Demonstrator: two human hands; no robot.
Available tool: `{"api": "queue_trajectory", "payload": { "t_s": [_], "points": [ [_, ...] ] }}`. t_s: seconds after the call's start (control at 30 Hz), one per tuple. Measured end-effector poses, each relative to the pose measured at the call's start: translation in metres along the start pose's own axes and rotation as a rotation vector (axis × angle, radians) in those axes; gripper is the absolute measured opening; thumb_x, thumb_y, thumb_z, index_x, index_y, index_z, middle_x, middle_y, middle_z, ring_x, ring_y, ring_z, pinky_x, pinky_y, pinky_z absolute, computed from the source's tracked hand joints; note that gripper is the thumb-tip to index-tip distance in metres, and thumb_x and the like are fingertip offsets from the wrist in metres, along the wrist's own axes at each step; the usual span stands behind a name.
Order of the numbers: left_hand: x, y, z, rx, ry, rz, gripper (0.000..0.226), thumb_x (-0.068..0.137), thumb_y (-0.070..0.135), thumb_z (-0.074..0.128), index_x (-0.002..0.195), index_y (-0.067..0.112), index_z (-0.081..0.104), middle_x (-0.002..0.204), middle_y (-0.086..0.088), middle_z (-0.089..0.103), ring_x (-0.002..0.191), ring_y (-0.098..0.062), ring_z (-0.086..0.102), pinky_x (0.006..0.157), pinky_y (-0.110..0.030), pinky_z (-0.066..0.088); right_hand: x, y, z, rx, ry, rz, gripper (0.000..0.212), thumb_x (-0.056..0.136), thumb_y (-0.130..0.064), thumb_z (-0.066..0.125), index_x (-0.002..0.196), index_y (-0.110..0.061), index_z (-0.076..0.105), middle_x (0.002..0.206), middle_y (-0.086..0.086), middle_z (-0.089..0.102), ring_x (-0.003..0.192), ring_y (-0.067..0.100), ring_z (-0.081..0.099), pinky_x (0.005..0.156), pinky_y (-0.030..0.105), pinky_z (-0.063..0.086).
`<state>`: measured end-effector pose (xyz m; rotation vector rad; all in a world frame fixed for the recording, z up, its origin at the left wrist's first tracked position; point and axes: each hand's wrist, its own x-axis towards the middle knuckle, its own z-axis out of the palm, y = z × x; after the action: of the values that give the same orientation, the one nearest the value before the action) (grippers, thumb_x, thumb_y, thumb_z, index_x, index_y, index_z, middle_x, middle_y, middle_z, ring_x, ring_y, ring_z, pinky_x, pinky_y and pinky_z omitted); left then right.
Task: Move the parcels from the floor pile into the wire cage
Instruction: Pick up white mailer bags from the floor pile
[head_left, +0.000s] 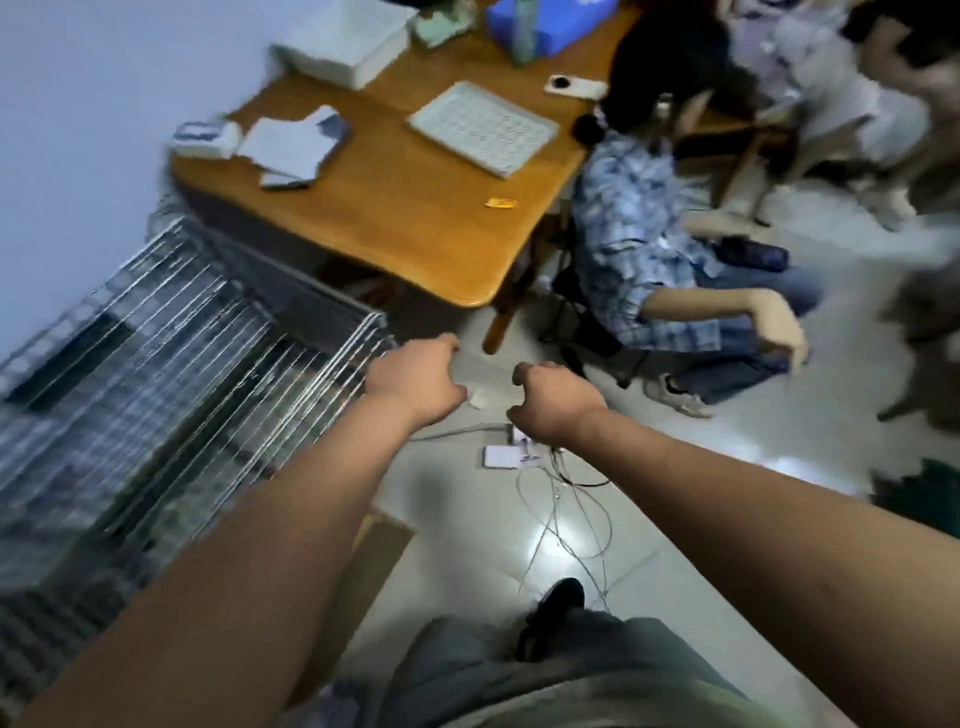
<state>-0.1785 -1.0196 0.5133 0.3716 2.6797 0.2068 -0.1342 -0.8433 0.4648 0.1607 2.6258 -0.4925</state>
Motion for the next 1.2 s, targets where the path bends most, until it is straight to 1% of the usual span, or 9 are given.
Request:
{"api": "queue_trajectory", "payload": {
  "t_s": [0.1, 0.2, 0.33, 0.5, 0.73, 0.87, 1.03, 1.1, 1.2],
  "points": [
    [0.038, 0.061, 0.016, 0.047, -0.041, 0.142, 0.068, 0.086, 0.048, 0.069, 0.147, 0.035, 0.044, 0.127, 0.003, 0.067, 0.119, -0.027, 0.063, 0.094, -0.04, 0.054, -0.001, 0.057, -0.023, 0.039, 0.047, 0.116, 0.047, 0.087, -0.028, 0.061, 0.132, -0.018, 0.054, 0.13, 0.012, 0.054, 0.123, 0.033, 0.054, 0.099, 0.044, 0.05],
    [0.068, 0.117, 0.033, 0.137, -0.105, 0.286, 0.065, 0.086, 0.048, 0.069, 0.146, 0.035, 0.044, 0.125, 0.003, 0.068, 0.118, -0.026, 0.064, 0.089, -0.036, 0.053, -0.014, 0.105, -0.037, 0.103, 0.111, 0.246, 0.051, 0.089, -0.028, 0.06, 0.137, -0.018, 0.051, 0.134, 0.013, 0.053, 0.127, 0.033, 0.052, 0.099, 0.042, 0.049],
    [0.094, 0.191, 0.046, 0.293, -0.137, 0.517, 0.05, 0.087, 0.044, 0.066, 0.133, 0.032, 0.052, 0.119, 0.001, 0.068, 0.113, -0.027, 0.065, 0.086, -0.037, 0.054, -0.041, 0.155, -0.043, 0.2, 0.178, 0.421, 0.05, 0.087, -0.029, 0.061, 0.135, -0.022, 0.05, 0.135, 0.01, 0.057, 0.124, 0.032, 0.056, 0.096, 0.04, 0.051],
    [0.096, 0.279, 0.057, 0.432, -0.185, 0.833, 0.036, 0.087, 0.041, 0.061, 0.121, 0.033, 0.06, 0.118, 0.001, 0.068, 0.111, -0.028, 0.066, 0.076, -0.033, 0.044, -0.093, 0.199, -0.037, 0.34, 0.27, 0.683, 0.055, 0.087, -0.034, 0.061, 0.14, -0.024, 0.05, 0.134, 0.008, 0.056, 0.124, 0.032, 0.056, 0.097, 0.039, 0.048],
    [0.063, 0.389, 0.094, 0.636, -0.258, 1.201, 0.049, 0.091, 0.042, 0.063, 0.138, 0.031, 0.054, 0.129, 0.001, 0.065, 0.118, -0.026, 0.062, 0.097, -0.041, 0.053, -0.165, 0.251, -0.011, 0.492, 0.337, 1.016, 0.053, 0.089, -0.028, 0.057, 0.141, -0.022, 0.048, 0.135, 0.009, 0.052, 0.124, 0.031, 0.054, 0.094, 0.039, 0.05],
    [0.033, 0.449, 0.133, 0.719, -0.288, 1.338, 0.048, 0.09, 0.042, 0.062, 0.136, 0.034, 0.053, 0.126, 0.006, 0.065, 0.117, -0.023, 0.062, 0.095, -0.039, 0.052, -0.206, 0.292, 0.001, 0.566, 0.377, 1.142, 0.055, 0.089, -0.024, 0.056, 0.144, -0.022, 0.046, 0.135, 0.009, 0.051, 0.124, 0.031, 0.053, 0.091, 0.038, 0.048],
    [0.004, 0.531, 0.185, 0.795, -0.279, 1.447, 0.044, 0.091, 0.039, 0.061, 0.135, 0.033, 0.054, 0.125, 0.004, 0.065, 0.113, -0.024, 0.063, 0.083, -0.033, 0.049, -0.254, 0.361, 0.019, 0.65, 0.367, 1.244, 0.056, 0.086, -0.022, 0.054, 0.142, -0.02, 0.047, 0.139, 0.012, 0.051, 0.129, 0.032, 0.052, 0.1, 0.041, 0.049],
    [0.0, 0.553, 0.196, 0.81, -0.268, 1.458, 0.043, 0.091, 0.037, 0.061, 0.134, 0.032, 0.055, 0.125, 0.003, 0.065, 0.113, -0.025, 0.063, 0.079, -0.033, 0.045, -0.265, 0.38, 0.024, 0.663, 0.364, 1.276, 0.055, 0.085, -0.021, 0.054, 0.14, -0.02, 0.049, 0.137, 0.012, 0.052, 0.127, 0.033, 0.053, 0.093, 0.037, 0.047],
    [-0.003, 0.595, 0.217, 0.817, -0.28, 1.46, 0.046, 0.091, 0.034, 0.061, 0.135, 0.029, 0.055, 0.129, 0.001, 0.061, 0.119, -0.024, 0.058, 0.085, -0.037, 0.048, -0.283, 0.42, 0.032, 0.687, 0.353, 1.316, 0.055, 0.085, -0.022, 0.054, 0.14, -0.021, 0.05, 0.135, 0.011, 0.053, 0.125, 0.033, 0.055, 0.091, 0.039, 0.047]
  ]
}}
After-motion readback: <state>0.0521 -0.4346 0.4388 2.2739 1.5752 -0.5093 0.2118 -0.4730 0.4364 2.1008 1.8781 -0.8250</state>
